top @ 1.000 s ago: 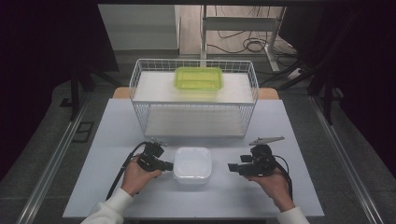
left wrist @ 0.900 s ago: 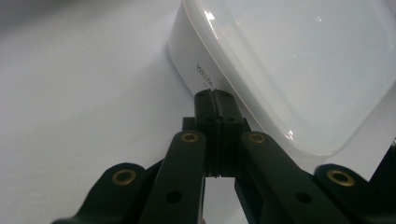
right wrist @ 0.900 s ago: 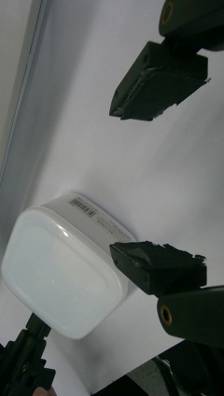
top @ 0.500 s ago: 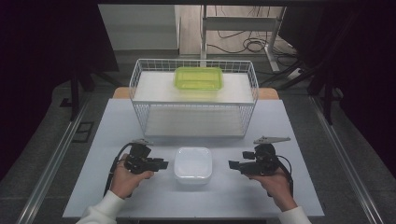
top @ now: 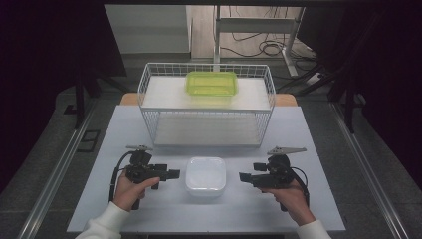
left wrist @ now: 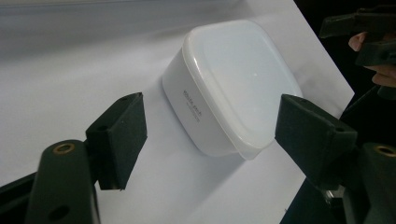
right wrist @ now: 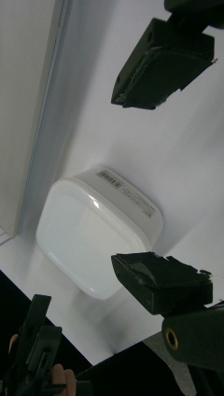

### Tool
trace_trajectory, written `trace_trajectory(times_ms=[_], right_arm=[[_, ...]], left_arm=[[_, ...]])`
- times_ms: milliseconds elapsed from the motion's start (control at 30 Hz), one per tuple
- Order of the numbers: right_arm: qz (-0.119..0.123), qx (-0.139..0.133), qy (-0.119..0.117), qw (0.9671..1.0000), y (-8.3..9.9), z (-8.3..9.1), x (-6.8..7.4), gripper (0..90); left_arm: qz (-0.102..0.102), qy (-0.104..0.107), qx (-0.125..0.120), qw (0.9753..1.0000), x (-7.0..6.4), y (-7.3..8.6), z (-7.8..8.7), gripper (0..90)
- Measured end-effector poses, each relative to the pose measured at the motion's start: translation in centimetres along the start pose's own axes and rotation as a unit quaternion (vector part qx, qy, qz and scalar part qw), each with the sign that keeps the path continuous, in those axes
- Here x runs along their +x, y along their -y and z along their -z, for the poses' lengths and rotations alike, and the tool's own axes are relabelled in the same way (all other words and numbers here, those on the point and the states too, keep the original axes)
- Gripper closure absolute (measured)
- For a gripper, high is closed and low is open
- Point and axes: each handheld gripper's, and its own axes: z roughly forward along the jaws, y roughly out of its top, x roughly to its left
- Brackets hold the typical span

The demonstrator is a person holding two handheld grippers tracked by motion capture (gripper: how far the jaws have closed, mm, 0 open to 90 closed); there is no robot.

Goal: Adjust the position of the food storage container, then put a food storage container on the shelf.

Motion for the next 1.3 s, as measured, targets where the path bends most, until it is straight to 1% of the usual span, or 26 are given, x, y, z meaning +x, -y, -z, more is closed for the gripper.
trace_trajectory(times_ms=[200,267,300,367,467,533,567,667,700,733,767,800,867,1000,1133,1233,1300], right_arm=[[-0.005,0.005,0.0,1.0,0.1,-0.3,-0.1,20.3],[-0.011,0.002,-0.002,0.9999,0.0,-0.4,-0.1,20.7],[-0.016,0.0,-0.003,0.9999,0.0,-0.4,-0.1,21.3],[-0.016,-0.004,-0.005,0.9998,-0.1,-0.5,-0.2,23.4],[-0.026,-0.008,-0.015,0.9995,-0.3,-0.8,-0.2,26.8],[-0.031,-0.007,-0.023,0.9992,-0.3,-1.1,-0.1,28.4],[-0.034,-0.005,-0.027,0.9991,-0.3,-1.2,-0.1,29.3],[-0.04,-0.002,-0.039,0.9984,-0.4,-1.7,-0.1,32.4],[-0.043,-0.003,-0.043,0.9981,-0.4,-2.0,0.0,33.5],[-0.044,-0.002,-0.046,0.998,-0.5,-2.1,0.0,34.1],[-0.048,-0.001,-0.05,0.9976,-0.5,-2.4,0.0,34.8],[-0.053,-0.001,-0.053,0.9972,-0.5,-2.6,-0.1,35.2],[-0.06,-0.001,-0.058,0.9965,-0.6,-3.0,-0.2,36.4],[-0.076,0.0,-0.067,0.9948,-0.6,-3.7,-0.4,39.3],[-0.086,0.005,-0.076,0.9934,-0.5,-4.2,-0.6,42.5],[-0.093,0.011,-0.081,0.9923,-0.3,-4.6,-0.7,45.2],[-0.095,0.017,-0.082,0.9919,-0.2,-4.9,-0.6,46.4]], left_arm=[[0.009,0.007,0.003,0.9999,0.1,0.1,-0.2,23.6],[0.016,0.016,0.004,0.9997,0.1,0.1,-0.2,23.4],[0.015,0.018,0.004,0.9997,0.2,0.2,-0.2,23.3],[0.024,0.023,0.0,0.9994,0.2,0.2,-0.2,23.1],[0.037,0.031,-0.008,0.9988,0.3,0.0,-0.3,23.7],[0.041,0.035,-0.013,0.9985,0.5,-0.1,-0.4,25.4],[0.048,0.039,-0.013,0.998,0.5,-0.2,-0.5,26.3],[0.059,0.054,-0.013,0.9967,0.6,-0.3,-1.0,29.7],[0.059,0.055,-0.012,0.9967,0.6,-0.4,-1.1,31.3],[0.066,0.059,-0.013,0.996,0.6,-0.4,-1.3,32.3],[0.066,0.064,-0.01,0.9957,0.6,-0.5,-1.5,33.7],[0.071,0.067,-0.01,0.9952,0.5,-0.5,-1.6,34.5],[0.07,0.069,-0.007,0.9952,0.6,-0.6,-1.9,36.5],[0.076,0.068,0.001,0.9948,0.9,-0.6,-2.4,39.7],[0.08,0.072,0.011,0.9941,1.1,-0.5,-2.9,42.3],[0.085,0.077,0.014,0.9933,1.2,-0.4,-3.2,44.7],[0.091,0.085,0.017,0.992,1.4,-0.3,-3.3,46.2]])
